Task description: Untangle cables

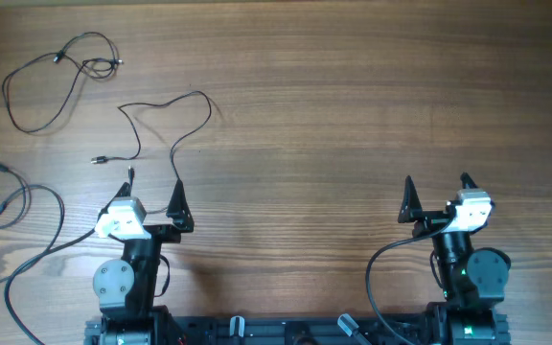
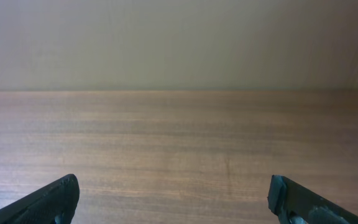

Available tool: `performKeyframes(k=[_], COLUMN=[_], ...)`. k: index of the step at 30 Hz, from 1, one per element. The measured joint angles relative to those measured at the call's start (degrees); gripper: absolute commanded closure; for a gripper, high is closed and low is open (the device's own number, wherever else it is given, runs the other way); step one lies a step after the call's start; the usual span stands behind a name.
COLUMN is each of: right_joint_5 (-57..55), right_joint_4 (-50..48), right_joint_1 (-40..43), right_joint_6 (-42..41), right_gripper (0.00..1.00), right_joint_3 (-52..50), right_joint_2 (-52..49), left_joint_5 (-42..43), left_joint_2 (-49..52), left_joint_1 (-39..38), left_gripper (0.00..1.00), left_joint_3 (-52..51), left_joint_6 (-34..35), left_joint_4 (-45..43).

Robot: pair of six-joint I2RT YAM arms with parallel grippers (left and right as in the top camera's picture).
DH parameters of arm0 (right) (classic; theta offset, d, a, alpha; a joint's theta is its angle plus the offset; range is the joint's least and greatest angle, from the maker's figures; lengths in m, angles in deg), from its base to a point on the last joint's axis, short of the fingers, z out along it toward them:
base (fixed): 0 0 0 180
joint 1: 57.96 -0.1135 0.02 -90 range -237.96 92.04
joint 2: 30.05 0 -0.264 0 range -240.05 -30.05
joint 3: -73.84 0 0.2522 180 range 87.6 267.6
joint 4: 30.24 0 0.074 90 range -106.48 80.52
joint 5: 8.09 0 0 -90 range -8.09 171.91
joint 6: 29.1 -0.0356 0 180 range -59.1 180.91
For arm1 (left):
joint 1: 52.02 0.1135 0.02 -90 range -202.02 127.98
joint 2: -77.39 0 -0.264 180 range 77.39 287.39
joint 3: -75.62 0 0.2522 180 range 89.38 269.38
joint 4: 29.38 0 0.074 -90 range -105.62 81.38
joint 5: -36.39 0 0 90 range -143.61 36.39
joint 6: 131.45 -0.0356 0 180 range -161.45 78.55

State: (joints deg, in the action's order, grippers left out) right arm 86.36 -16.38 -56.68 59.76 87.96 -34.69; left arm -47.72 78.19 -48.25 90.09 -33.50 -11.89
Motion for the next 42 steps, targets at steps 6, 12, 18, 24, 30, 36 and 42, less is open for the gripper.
performKeyframes(k=[6,12,18,24,30,36,42], right_joint_5=[0.0,0.0,0.0,0.0,0.0,0.0,0.0], right_joint_4=[0.0,0.0,0.0,0.0,0.0,0.0,0.0], right_joint_1=[0.0,0.0,0.0,0.0,0.0,0.0,0.0], right_joint_6=[0.0,0.0,0.0,0.0,0.0,0.0,0.0], right_gripper=[0.0,0.0,0.0,0.0,0.0,0.0,0.0], right_joint_3=[0.0,0.0,0.0,0.0,0.0,0.0,0.0], right_joint_2=[-1.9,-1.9,-1.9,-1.9,-1.9,-1.9,-1.9], left_joint_5=[0.0,0.0,0.0,0.0,0.0,0.0,0.0], left_joint_2=[0.0,0.0,0.0,0.0,0.0,0.0,0.0], left_joint_1=[0.0,0.0,0.0,0.0,0.0,0.0,0.0], left_gripper=[0.0,0.0,0.0,0.0,0.0,0.0,0.0], left_joint_3=[0.0,0.0,0.0,0.0,0.0,0.0,0.0], left_joint_6=[0.0,0.0,0.0,0.0,0.0,0.0,0.0], left_joint_4=[0.0,0.0,0.0,0.0,0.0,0.0,0.0])
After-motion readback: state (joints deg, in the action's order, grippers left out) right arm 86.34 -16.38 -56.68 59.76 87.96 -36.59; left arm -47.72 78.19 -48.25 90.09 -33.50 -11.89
